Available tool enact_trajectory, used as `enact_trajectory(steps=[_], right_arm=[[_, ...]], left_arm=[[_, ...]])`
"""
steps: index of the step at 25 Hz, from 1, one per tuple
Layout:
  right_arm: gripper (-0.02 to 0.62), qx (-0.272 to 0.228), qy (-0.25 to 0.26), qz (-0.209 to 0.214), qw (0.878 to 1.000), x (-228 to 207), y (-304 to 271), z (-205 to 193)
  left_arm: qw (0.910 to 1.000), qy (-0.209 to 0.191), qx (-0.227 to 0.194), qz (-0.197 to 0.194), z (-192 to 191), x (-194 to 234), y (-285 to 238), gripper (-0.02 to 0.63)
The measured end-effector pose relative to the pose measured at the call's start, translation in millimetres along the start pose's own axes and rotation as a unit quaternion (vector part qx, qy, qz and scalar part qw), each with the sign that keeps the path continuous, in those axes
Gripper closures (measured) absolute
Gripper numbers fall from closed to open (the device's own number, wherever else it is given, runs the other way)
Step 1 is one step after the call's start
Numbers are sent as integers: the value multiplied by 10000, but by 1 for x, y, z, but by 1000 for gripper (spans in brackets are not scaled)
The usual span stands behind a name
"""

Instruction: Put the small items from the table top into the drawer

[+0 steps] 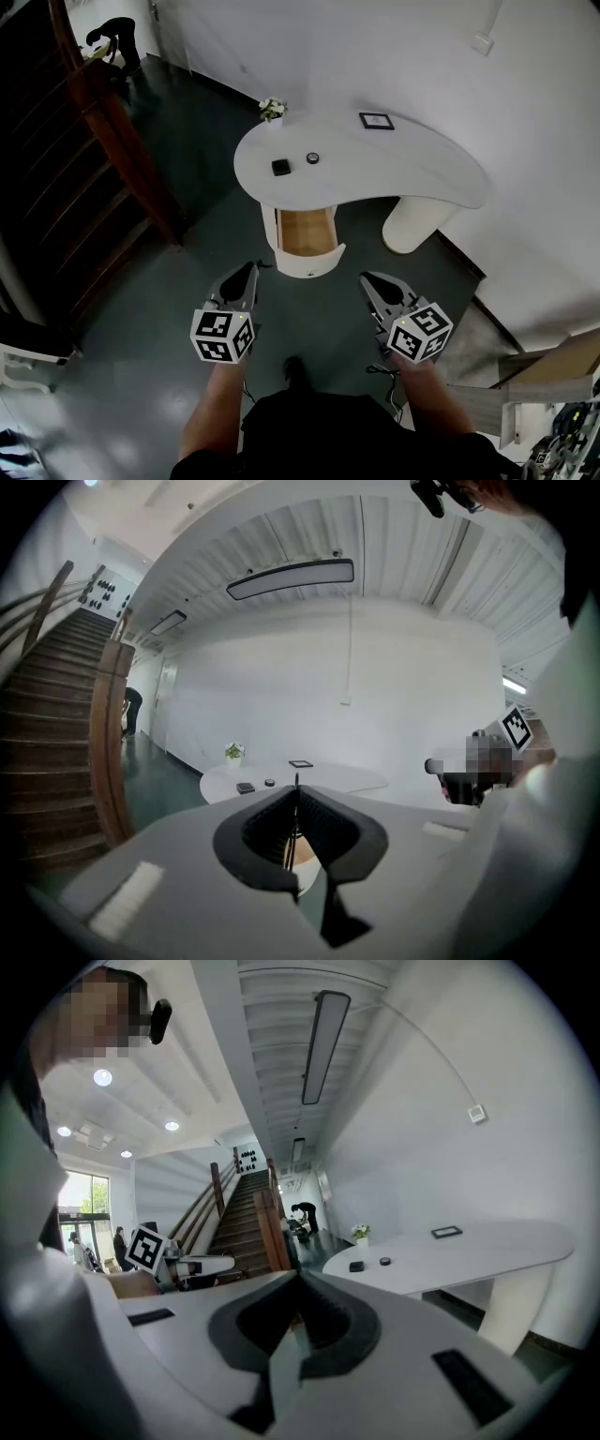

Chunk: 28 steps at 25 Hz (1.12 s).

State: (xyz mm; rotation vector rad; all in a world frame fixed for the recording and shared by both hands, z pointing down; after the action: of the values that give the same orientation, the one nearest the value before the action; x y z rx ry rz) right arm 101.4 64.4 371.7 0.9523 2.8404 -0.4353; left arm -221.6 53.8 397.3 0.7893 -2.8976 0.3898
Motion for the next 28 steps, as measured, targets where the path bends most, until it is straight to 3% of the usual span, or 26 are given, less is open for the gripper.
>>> enact_trajectory(steps=[18, 28], right_arm=[[583, 67, 165, 139, 9997, -3, -75, 28], [583, 149, 37, 401, 9991, -60, -119, 31]], left_arm=[[9998, 51, -40, -168, 14, 46, -29, 584], [9998, 106, 159, -6, 15, 53, -88, 584]])
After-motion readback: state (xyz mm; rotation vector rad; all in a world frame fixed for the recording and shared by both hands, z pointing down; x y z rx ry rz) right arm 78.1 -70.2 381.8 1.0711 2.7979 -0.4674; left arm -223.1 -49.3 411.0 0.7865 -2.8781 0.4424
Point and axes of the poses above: the fingertips, and each gripper's own axes: y backward along the fingers, x to its left, z out of its top, the point moved 10 cm from there along y, backward along the fingers, and after that the axes turned 5 degrees about -z, right-handed, at the moved point
